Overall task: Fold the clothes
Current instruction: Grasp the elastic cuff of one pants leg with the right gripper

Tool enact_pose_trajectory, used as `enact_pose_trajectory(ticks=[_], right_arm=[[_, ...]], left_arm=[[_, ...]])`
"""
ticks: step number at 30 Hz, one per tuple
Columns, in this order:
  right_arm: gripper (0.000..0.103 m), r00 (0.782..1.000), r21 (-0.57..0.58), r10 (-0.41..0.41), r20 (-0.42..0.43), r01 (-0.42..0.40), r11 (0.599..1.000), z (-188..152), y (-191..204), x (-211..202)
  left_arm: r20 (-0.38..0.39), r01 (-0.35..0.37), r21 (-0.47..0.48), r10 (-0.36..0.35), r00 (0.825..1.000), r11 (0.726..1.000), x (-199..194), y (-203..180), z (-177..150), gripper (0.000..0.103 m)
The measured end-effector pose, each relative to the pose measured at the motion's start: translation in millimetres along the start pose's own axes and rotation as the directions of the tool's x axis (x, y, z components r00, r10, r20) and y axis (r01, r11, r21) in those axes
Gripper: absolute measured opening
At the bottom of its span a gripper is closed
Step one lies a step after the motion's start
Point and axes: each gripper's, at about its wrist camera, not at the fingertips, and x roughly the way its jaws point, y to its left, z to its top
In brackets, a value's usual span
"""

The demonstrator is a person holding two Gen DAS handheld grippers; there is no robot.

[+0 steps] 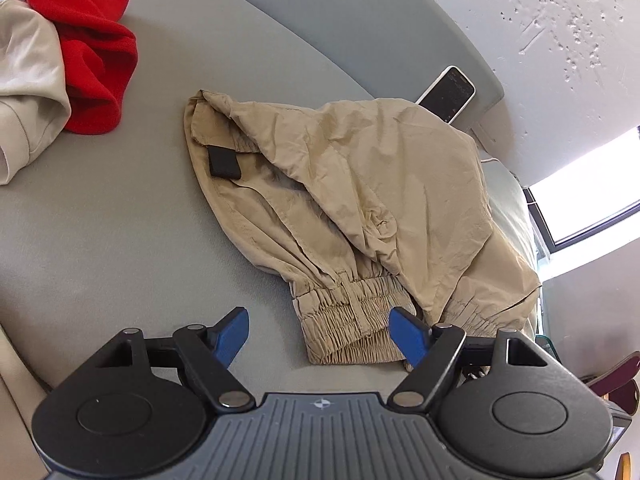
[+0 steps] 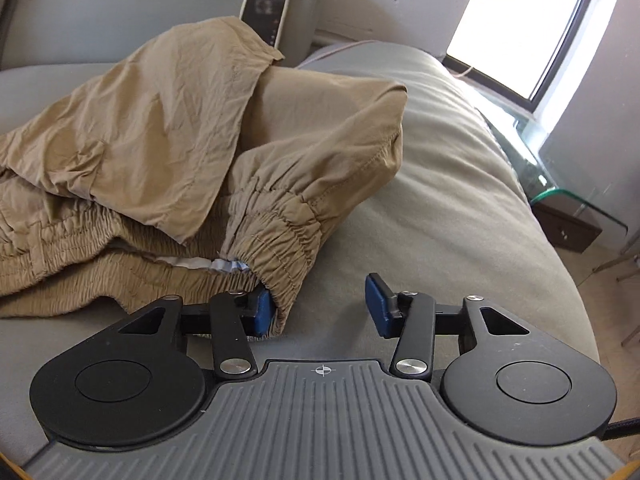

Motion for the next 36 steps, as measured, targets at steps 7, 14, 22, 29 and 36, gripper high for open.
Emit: enact_pose_trajectory(ticks=[7, 14, 22, 29, 36], right_arm=[[0.064, 0.979, -0.051, -0.157, 0.128, 0.165, 0.985, 1, 12, -20], [0.066, 0.943, -0.179, -0.188, 0.274, 0.242, 0.954, -6, 35, -30], [0.057, 0.908, -0.434, -0.206, 0.365, 0.362, 0.825, -14, 77, -15], [0.036, 0.887, -0.597, -0.200, 0.416, 0.433, 0.675, -26, 106, 0], [0.003, 0.961, -0.306, -0.080, 0.266, 0.163, 0.938, 13, 53, -26]], left_arm=[[-0.002, -0.007, -0.003, 0.007, 1.000, 1.000, -5, 7, -2, 0.075], [-0.007, -0.004, 0.006, 0.004, 1.000, 1.000, -2, 8, -5, 0.075], [-0.023, -0.008, -0.003, 0.008, 1.000, 1.000, 5, 11, -5, 0.075], [-0.024, -0.009, 0.009, 0.010, 1.000, 1.000, 6, 9, -7, 0.075], [-0.028, 0.024, 0.023, -0.023, 0.999, 0.999, 4, 1, -12, 0.075]])
